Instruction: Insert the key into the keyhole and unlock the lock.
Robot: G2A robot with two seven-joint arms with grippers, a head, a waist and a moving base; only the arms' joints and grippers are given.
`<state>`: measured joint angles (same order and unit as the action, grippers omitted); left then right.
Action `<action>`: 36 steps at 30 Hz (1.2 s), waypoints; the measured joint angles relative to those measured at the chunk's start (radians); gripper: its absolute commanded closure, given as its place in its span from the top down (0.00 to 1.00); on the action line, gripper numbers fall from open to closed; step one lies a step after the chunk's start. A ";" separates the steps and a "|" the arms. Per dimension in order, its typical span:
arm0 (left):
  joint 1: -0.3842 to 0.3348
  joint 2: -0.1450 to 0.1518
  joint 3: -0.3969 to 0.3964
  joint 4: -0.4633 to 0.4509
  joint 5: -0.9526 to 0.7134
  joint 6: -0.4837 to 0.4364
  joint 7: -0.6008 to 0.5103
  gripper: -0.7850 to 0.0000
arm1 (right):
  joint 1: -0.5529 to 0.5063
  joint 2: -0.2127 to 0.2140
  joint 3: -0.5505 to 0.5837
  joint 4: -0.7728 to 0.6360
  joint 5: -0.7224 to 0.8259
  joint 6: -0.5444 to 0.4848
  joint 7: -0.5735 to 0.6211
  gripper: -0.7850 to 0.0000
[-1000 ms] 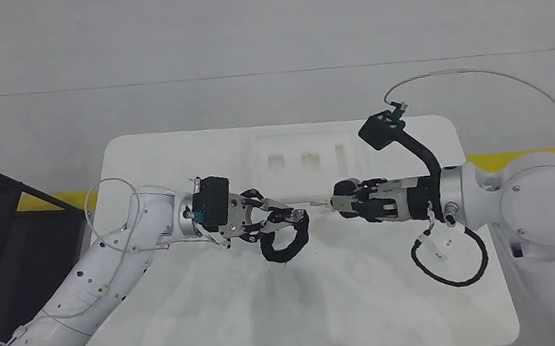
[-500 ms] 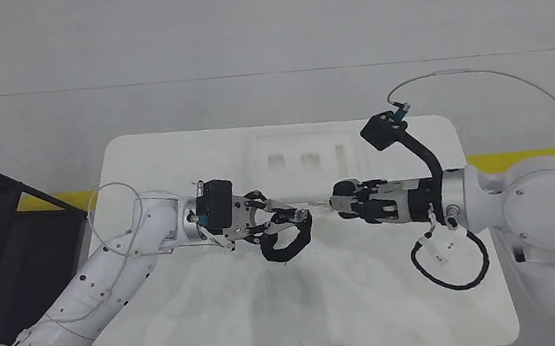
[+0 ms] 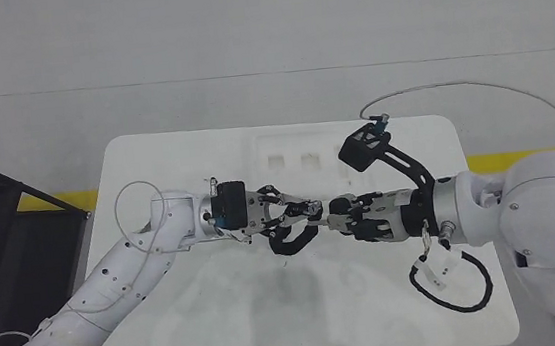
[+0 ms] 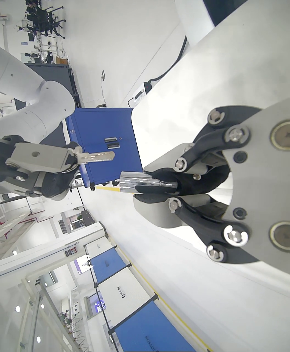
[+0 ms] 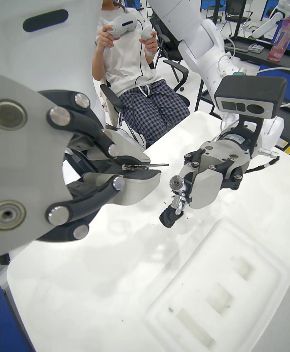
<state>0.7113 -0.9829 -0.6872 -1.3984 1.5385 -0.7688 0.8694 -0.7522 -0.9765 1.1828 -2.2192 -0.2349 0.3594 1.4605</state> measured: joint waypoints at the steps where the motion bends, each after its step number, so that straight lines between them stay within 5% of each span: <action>1: -0.006 -0.005 0.007 0.008 0.012 0.008 0.008 0.00 | 0.007 0.003 -0.008 0.000 -0.011 -0.003 0.003 0.00; 13: -0.043 -0.044 0.044 0.094 0.070 0.032 0.074 0.00 | 0.068 0.046 -0.073 -0.006 -0.094 -0.026 0.026 0.00; 36: -0.033 -0.068 0.036 0.117 0.080 -0.039 0.085 0.00 | 0.109 0.079 -0.127 -0.025 -0.133 -0.014 0.014 0.00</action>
<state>0.6782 -1.0507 -0.6513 -1.2819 1.6181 -0.8078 0.9548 -0.6434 -0.8971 1.0556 -2.2440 -0.3674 0.3455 1.4744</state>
